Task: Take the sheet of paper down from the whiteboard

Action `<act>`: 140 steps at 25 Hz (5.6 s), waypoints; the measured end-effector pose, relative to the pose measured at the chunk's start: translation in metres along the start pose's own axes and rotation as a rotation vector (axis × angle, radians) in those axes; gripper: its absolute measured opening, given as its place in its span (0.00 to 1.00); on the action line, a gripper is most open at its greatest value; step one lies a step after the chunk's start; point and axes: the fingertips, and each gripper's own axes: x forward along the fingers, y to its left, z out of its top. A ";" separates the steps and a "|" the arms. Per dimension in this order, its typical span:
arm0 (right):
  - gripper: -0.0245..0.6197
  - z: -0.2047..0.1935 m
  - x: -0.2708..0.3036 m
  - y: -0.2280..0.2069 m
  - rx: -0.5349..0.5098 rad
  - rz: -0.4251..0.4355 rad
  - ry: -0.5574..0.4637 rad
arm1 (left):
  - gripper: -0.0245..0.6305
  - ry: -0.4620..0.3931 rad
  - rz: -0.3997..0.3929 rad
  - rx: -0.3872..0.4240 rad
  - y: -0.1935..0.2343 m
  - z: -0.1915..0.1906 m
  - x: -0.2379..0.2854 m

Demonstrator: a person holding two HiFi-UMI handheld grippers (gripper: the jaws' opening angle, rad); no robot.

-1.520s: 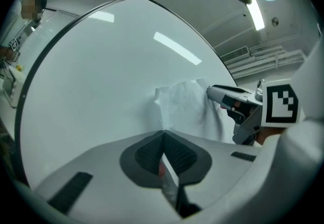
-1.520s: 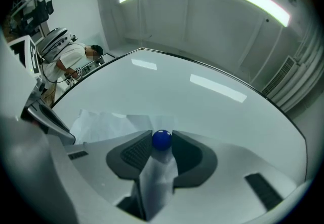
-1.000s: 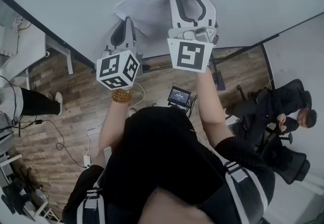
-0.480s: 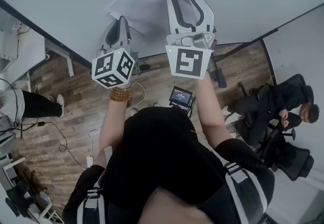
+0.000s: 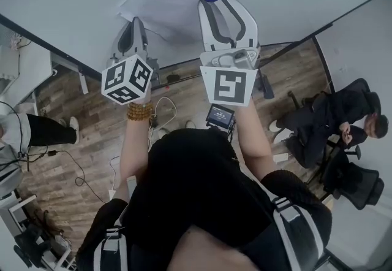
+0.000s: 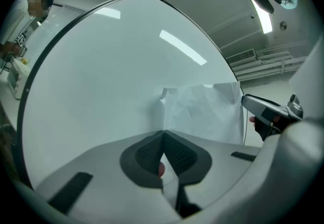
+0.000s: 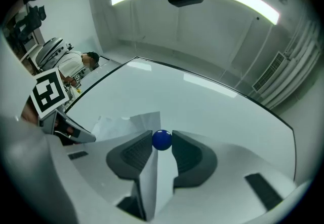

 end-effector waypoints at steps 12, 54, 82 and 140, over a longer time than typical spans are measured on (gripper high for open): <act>0.22 0.000 -0.031 -0.006 0.125 -0.032 -0.010 | 0.05 0.037 -0.003 -0.001 -0.005 -0.006 -0.006; 0.22 -0.050 -0.089 0.054 0.320 0.001 0.117 | 0.05 0.050 0.098 0.304 -0.001 -0.023 -0.093; 0.22 -0.036 -0.094 0.058 0.326 -0.005 0.091 | 0.05 0.065 0.122 0.335 0.005 -0.027 -0.091; 0.22 -0.015 -0.096 0.055 0.296 -0.010 0.041 | 0.05 0.036 0.095 0.355 -0.002 -0.014 -0.069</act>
